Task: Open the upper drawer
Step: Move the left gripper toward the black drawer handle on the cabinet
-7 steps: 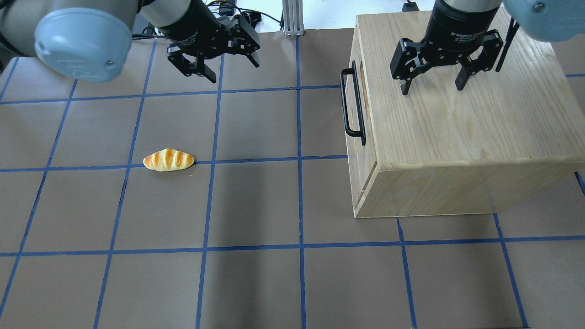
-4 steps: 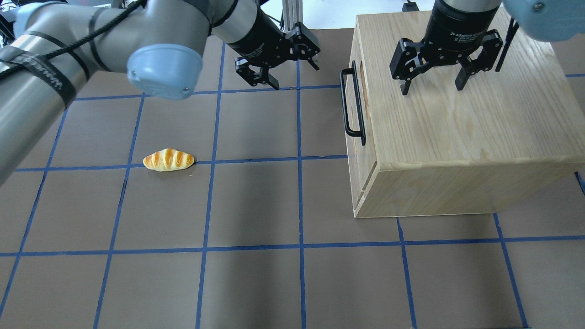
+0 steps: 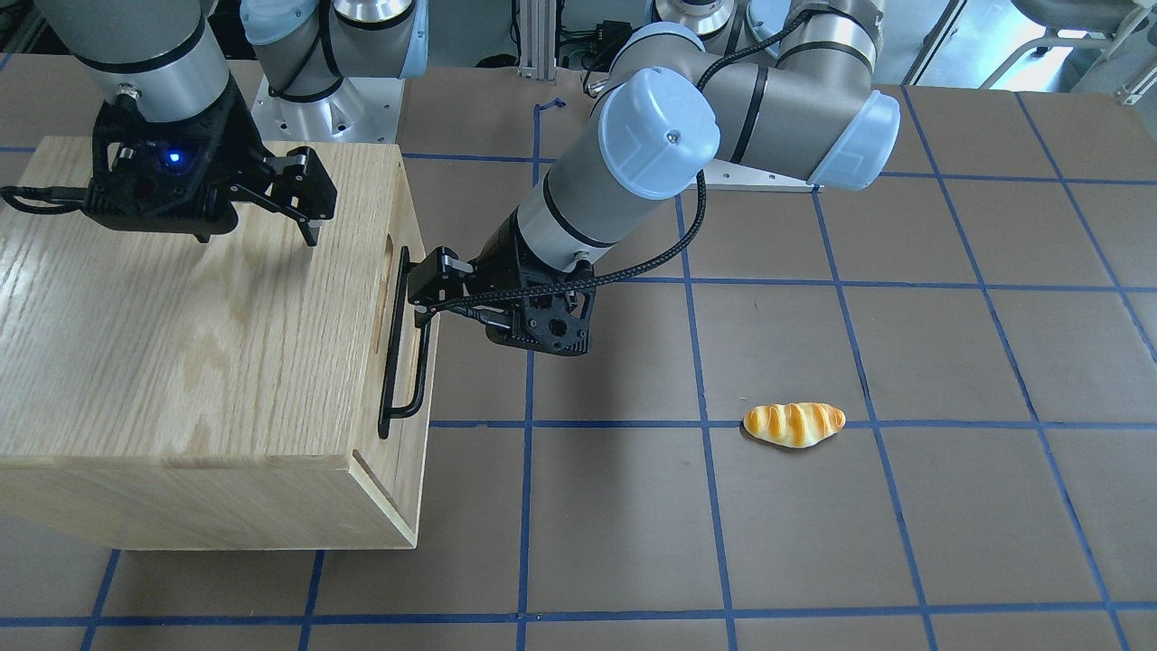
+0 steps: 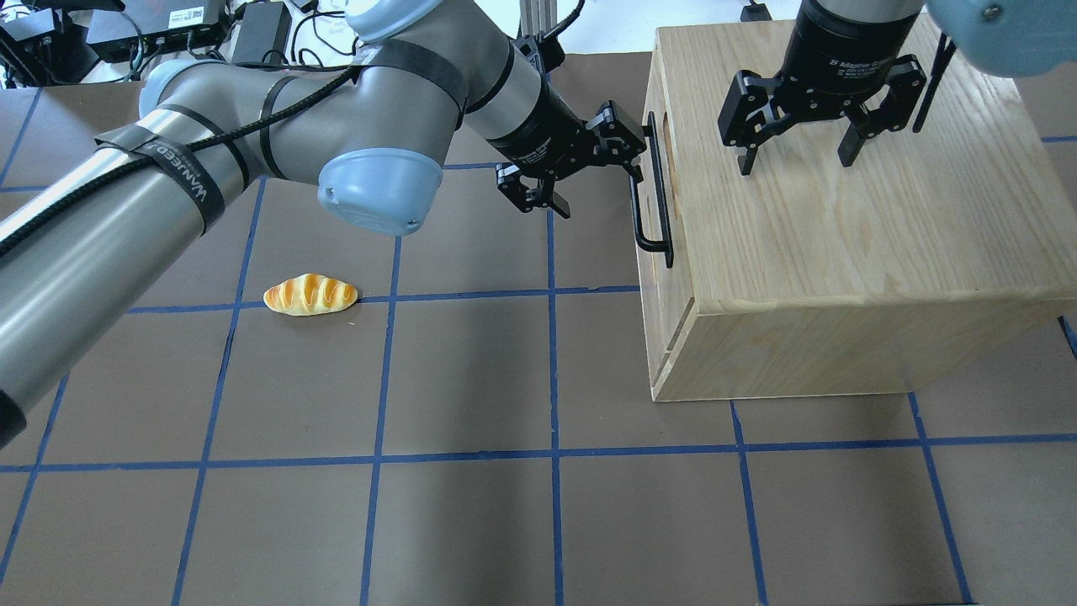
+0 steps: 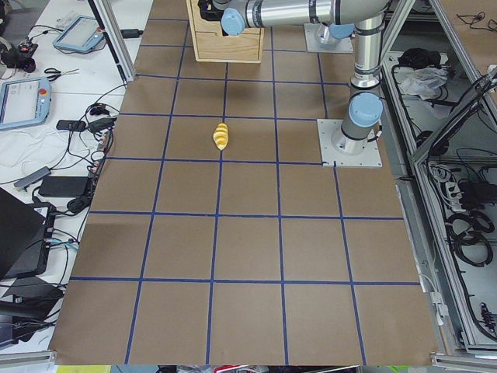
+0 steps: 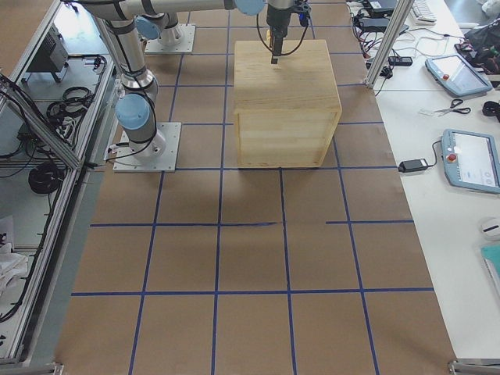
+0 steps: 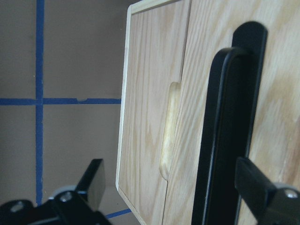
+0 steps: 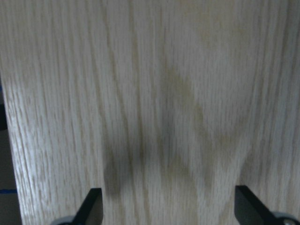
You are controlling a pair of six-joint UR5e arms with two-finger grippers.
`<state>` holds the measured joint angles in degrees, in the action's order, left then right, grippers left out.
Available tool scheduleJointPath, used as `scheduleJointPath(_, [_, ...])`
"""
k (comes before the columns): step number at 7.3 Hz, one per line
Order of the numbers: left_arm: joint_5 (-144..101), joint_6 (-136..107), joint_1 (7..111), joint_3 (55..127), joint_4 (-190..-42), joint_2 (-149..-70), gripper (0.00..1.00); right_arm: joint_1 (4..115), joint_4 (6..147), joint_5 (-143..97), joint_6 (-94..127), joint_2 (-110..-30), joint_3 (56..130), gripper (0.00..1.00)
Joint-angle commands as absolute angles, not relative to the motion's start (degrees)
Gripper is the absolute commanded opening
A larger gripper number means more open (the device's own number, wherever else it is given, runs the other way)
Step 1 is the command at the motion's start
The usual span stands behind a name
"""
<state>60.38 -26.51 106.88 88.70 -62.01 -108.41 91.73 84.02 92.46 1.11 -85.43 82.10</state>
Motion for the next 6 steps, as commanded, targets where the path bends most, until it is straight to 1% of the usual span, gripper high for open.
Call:
scheduleJointPath(1, [59.94,-26.54,106.96,88.86,-61.96,-108.54,1.00,91.67,84.02,92.46,1.06,-85.43,82.09,1.00])
scheduleJointPath(6, [58.89,-26.54,107.14,88.95,-61.17,-109.60,1.00,91.76,84.02,92.46,1.14,-85.43,82.18,1.00])
